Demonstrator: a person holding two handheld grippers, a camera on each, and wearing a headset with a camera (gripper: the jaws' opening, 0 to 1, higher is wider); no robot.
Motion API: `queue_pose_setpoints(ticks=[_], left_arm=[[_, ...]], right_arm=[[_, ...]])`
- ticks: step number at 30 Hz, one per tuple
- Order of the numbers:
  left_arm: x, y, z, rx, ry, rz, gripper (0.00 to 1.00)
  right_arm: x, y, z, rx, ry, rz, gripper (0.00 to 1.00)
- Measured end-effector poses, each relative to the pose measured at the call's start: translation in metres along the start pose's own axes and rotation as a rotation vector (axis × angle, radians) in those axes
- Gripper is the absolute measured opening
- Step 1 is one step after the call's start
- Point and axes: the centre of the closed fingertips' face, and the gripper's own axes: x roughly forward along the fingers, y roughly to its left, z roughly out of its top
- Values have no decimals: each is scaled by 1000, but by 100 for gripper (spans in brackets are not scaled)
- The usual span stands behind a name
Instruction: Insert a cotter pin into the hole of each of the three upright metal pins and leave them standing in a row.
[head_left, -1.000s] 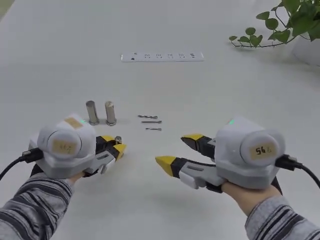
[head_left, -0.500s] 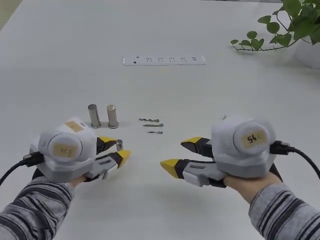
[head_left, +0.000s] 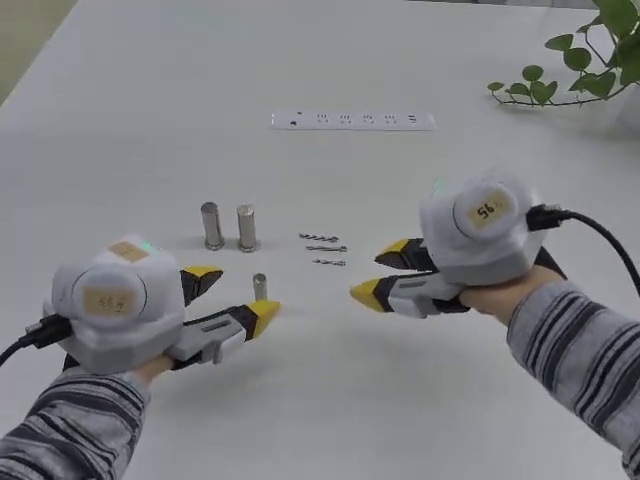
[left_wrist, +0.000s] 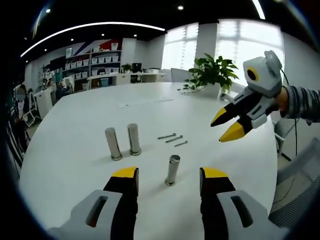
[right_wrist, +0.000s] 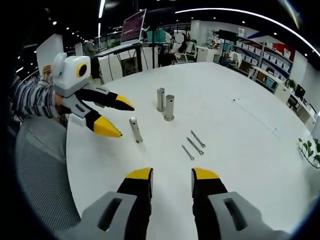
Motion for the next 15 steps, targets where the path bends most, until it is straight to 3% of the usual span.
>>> queue_pose_setpoints(ticks=[3,5,15], left_arm=[[-5,2,-1,6,1,17,51],[-10,4,-1,-26,-5,33,54],[-28,12,-3,-65,-32,82,67]], right_arm=[[7,-7,4,-7,11,11,25],[12,-8,6,-26,28,24,24],[39,-13,10,-47,95,77,17]])
